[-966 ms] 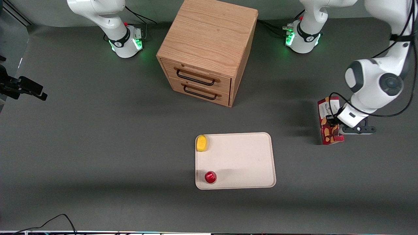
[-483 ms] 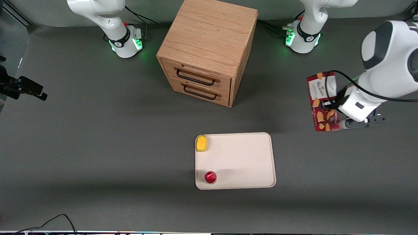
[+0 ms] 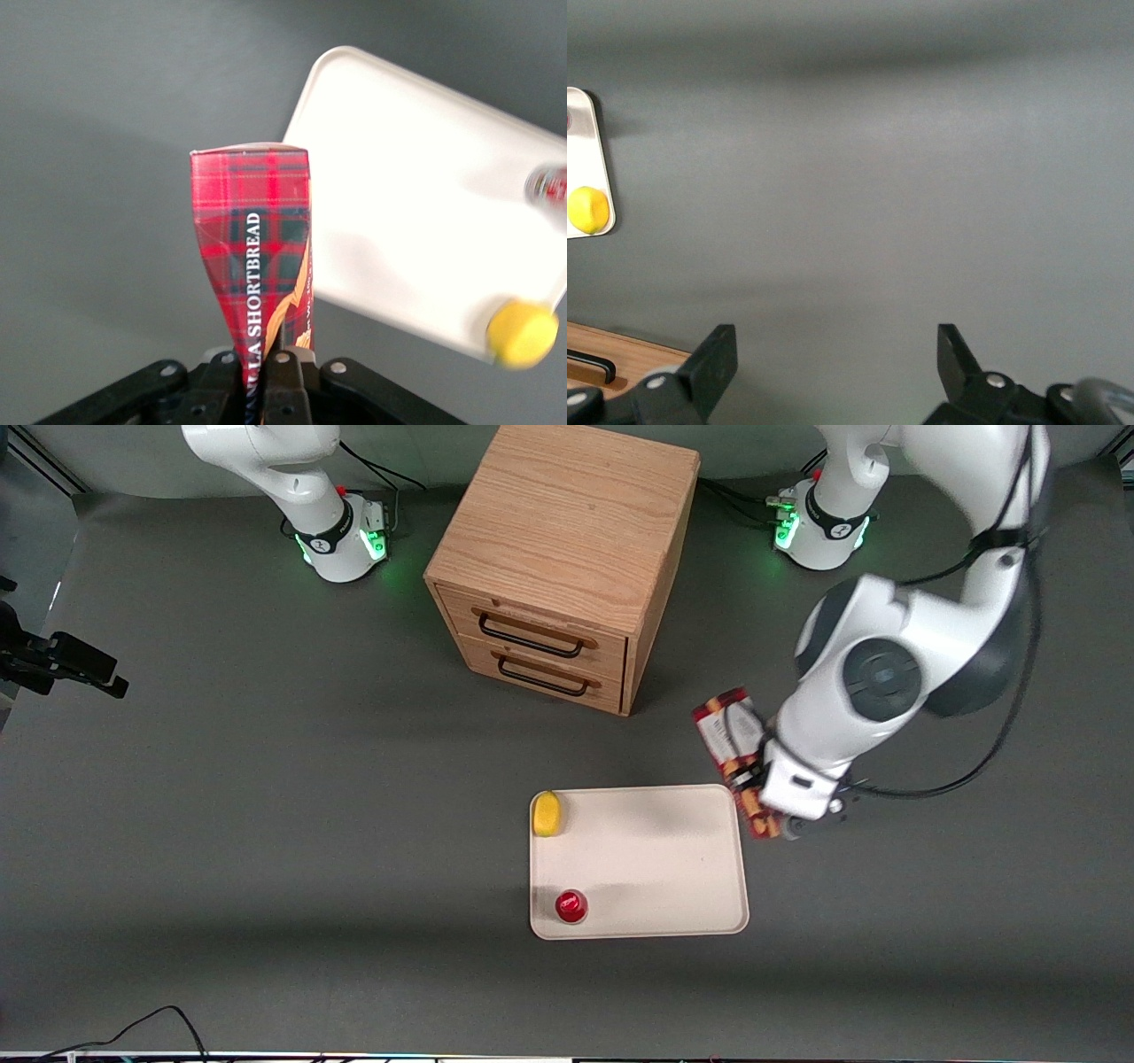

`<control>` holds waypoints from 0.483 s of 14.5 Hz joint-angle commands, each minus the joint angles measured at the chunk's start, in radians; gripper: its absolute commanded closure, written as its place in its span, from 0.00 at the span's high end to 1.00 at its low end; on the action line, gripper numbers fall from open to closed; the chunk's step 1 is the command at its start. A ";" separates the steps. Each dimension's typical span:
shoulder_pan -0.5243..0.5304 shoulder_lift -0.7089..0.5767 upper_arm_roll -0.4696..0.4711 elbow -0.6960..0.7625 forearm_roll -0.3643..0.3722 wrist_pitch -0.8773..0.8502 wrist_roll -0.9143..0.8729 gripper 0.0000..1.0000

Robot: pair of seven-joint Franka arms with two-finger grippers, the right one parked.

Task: Place red cookie box on tray
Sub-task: 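Lift the box and carry it with the left gripper over the tray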

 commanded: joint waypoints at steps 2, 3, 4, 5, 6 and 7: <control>-0.021 0.135 -0.013 0.054 0.101 0.148 -0.126 0.00; -0.028 0.169 -0.011 0.051 0.106 0.206 -0.126 0.00; -0.030 0.193 -0.011 0.051 0.116 0.234 -0.129 0.00; -0.032 0.215 -0.011 0.051 0.141 0.271 -0.130 0.00; -0.033 0.235 -0.011 0.051 0.156 0.297 -0.130 0.00; -0.033 0.252 -0.011 0.051 0.168 0.326 -0.130 0.00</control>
